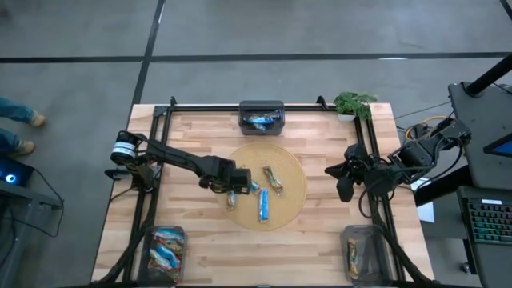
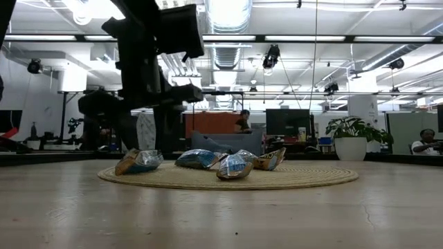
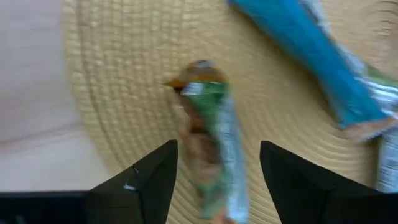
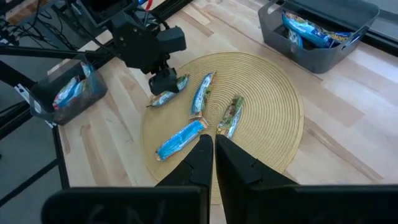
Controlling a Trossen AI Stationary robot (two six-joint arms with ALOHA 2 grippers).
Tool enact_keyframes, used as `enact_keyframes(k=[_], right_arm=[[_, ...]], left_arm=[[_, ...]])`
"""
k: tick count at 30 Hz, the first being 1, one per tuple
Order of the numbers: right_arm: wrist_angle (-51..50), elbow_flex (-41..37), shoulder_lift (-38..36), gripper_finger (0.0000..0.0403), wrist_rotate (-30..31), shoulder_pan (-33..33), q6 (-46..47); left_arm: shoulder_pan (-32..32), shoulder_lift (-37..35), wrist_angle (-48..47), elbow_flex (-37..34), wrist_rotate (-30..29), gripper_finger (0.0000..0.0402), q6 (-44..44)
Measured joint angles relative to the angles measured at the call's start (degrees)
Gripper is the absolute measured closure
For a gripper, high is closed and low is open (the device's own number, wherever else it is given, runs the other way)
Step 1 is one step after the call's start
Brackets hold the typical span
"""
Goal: Pick and place Granola Bars by type
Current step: Put the yellow granola bar into the right black bin
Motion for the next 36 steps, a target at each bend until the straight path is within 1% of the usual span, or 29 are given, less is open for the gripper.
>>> enact_keyframes(k=[4,10,14,18,30,36], right_arm=[[0.02,0.00,0.00,0.0392,0.01,0.00,0.05],[0.02,0.00,0.00,0.0392,0.20,0.00,-0.10],[0.00,0.00,0.00,0.0392,0.30,0.00,-0.10],[0.01,0.00,0.00,0.0392,1.65,0.00,-0.06],[0.02,0.00,0.00,0.0392,1.70,0.00,-0.08],[0.02,0.00,0.00,0.0392,1.70,0.00,-0.08]], left_arm=[[0.00,0.00,-0.15,-1.03,-0.63,0.0206,-0.34],[0.00,0.13,-0.25,-1.87,-0.69,0.0245,0.89],[0.04,0.13,-0.14,-1.89,-0.87,0.0268,2.25],[0.10,0.13,0.08,-1.89,-1.01,0.0287,3.25],[0.22,0.15,0.73,-1.87,-1.03,0.0357,4.73],[0.22,0.13,0.83,-1.59,-0.99,0.0369,5.54]])
